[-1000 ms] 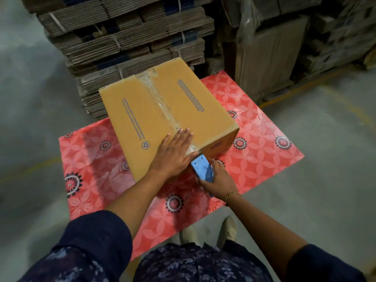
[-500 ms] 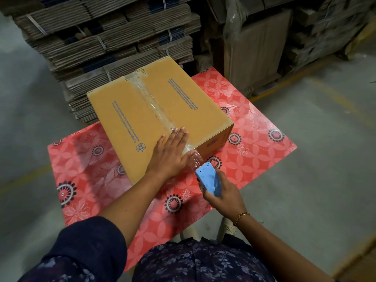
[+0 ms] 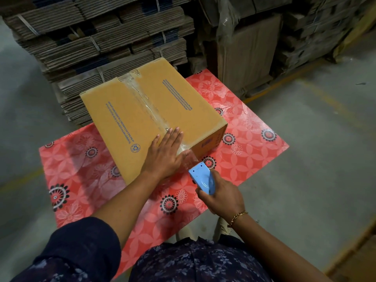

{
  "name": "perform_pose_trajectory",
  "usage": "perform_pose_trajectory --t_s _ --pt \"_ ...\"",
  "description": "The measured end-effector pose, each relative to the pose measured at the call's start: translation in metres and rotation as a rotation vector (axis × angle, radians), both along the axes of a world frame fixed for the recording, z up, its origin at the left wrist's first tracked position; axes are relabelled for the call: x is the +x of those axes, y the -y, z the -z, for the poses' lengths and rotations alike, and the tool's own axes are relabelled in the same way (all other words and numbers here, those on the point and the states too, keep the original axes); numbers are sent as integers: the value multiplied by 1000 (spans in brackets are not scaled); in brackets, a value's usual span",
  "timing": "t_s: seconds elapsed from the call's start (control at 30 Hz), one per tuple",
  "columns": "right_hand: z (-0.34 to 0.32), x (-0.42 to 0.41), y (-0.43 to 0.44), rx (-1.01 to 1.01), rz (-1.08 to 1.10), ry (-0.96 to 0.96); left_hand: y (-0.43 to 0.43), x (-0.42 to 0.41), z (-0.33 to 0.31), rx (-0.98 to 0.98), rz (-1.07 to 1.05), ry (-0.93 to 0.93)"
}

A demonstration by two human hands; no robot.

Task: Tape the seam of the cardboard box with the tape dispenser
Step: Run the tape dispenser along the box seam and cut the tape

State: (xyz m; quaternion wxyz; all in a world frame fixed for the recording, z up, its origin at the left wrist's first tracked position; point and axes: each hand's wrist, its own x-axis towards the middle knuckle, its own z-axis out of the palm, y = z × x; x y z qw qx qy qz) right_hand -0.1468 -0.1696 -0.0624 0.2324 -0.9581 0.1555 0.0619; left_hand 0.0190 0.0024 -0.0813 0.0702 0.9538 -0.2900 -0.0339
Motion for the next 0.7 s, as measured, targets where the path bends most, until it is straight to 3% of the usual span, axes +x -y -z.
perform_pose_trajectory --t_s 0.23,0.37,0.7 --pt "-9 11 7 -68 -77 -83 -9 -1 2 72 183 11" --pt "-19 20 8 -121 -130 -150 -2 -3 9 126 117 136" --pt "-72 114 -6 -147 -312 -497 0 -3 5 164 124 128"
